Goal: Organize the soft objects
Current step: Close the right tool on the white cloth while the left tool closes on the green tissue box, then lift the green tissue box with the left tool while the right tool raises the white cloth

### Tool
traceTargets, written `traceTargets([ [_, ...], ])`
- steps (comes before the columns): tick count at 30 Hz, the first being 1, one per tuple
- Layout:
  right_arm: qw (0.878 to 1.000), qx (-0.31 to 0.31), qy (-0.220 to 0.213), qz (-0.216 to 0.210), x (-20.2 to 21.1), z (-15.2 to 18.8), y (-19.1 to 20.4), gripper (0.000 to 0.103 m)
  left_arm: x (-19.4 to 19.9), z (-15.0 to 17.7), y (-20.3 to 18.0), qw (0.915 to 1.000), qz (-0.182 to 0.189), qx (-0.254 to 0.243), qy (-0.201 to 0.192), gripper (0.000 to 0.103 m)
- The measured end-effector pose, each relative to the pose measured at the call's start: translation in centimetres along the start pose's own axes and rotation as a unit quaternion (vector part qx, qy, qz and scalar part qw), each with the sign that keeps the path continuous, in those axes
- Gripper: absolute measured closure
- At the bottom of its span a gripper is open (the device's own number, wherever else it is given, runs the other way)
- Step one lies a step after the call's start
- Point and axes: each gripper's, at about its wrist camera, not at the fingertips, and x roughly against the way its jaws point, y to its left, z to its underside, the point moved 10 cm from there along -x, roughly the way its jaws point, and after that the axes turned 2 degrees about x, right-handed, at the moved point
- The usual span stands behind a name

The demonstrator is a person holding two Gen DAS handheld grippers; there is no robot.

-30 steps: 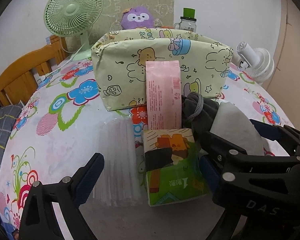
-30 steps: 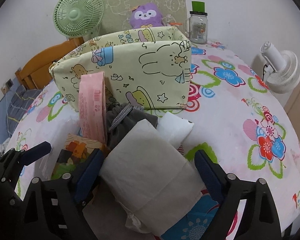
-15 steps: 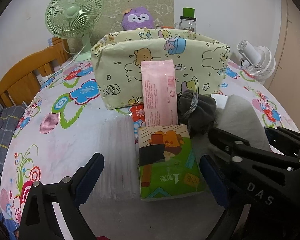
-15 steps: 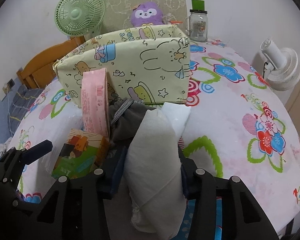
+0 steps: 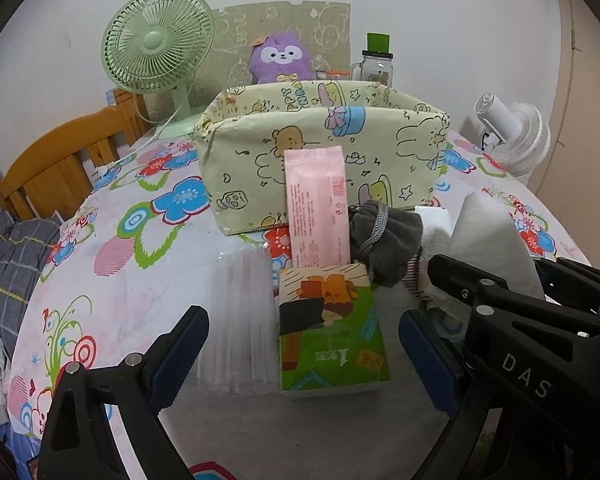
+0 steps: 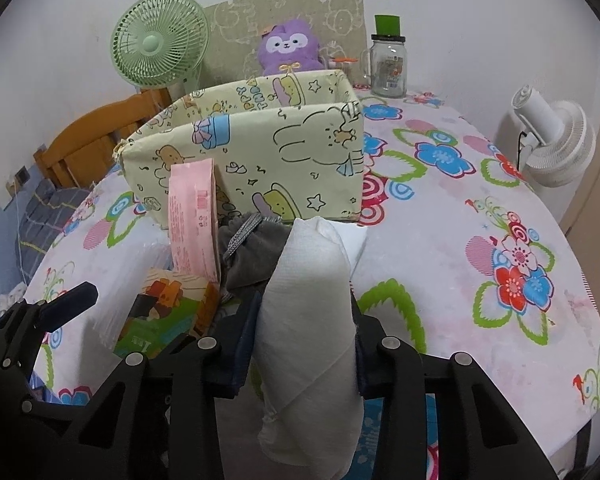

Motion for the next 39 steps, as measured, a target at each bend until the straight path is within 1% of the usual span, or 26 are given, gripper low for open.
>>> traceTargets([
  [2, 1.000, 0.000, 0.001, -0.001, 0.1, 0.0, -0.1, 0.060, -0.1, 0.0, -0.3, 1.0000, 0.008, -0.001, -0.001, 0.027],
  [4, 1.000, 0.001, 0.003, -0.001, 0.0, 0.1, -0.1, 0.060, -0.4, 0.1, -0.7, 0.9998, 0.018, 0.002, 0.007, 0.029],
  [6, 1.000, 0.001, 0.006, -0.002, -0.1, 0.2, -0.2, 0.060, -0.6, 0.2, -0.9, 0.9997, 0.021, 0.001, 0.010, 0.030],
  [13, 1.000, -0.005, 0.013, -0.005, -0.6, 0.5, -0.6, 0.060, -1.5, 0.7, -1.3, 0.9995, 0.020, -0.002, 0.024, 0.033],
  [18, 1.000, -0.008, 0.016, -0.007, -1.0, 0.5, -0.8, 0.060, -1.7, 0.5, -1.4, 0.9996, 0.016, -0.004, 0.020, 0.034],
  [19, 1.000, -0.008, 0.017, -0.008, -1.1, 0.5, -0.8, 0.060, -1.7, 0.5, -1.4, 0.9997, 0.015, -0.005, 0.019, 0.040],
  [20, 1.000, -0.008, 0.017, -0.008, -1.1, 0.5, -0.8, 0.060, -1.8, 0.6, -1.5, 0.9996, 0.018, -0.006, 0.022, 0.048],
  [21, 1.000, -0.008, 0.017, -0.008, -1.1, 0.4, -0.7, 0.060, -2.0, 0.8, -1.7, 0.9992, 0.027, -0.002, 0.031, 0.048],
  [22, 1.000, -0.008, 0.018, -0.008, -1.2, 0.4, -0.7, 0.060, -2.0, 0.7, -1.7, 0.9993, 0.029, -0.001, 0.026, 0.048],
  [29, 1.000, -0.008, 0.019, -0.007, -1.2, 0.4, -0.7, 0.060, -1.8, 0.5, -1.8, 0.9986, 0.043, 0.013, 0.030, 0.050],
  [39, 1.000, -0.009, 0.003, -0.007, 0.2, -0.5, -0.5, 0.060, -0.5, -0.4, -1.7, 0.9989, 0.043, 0.014, 0.015, 0.051],
])
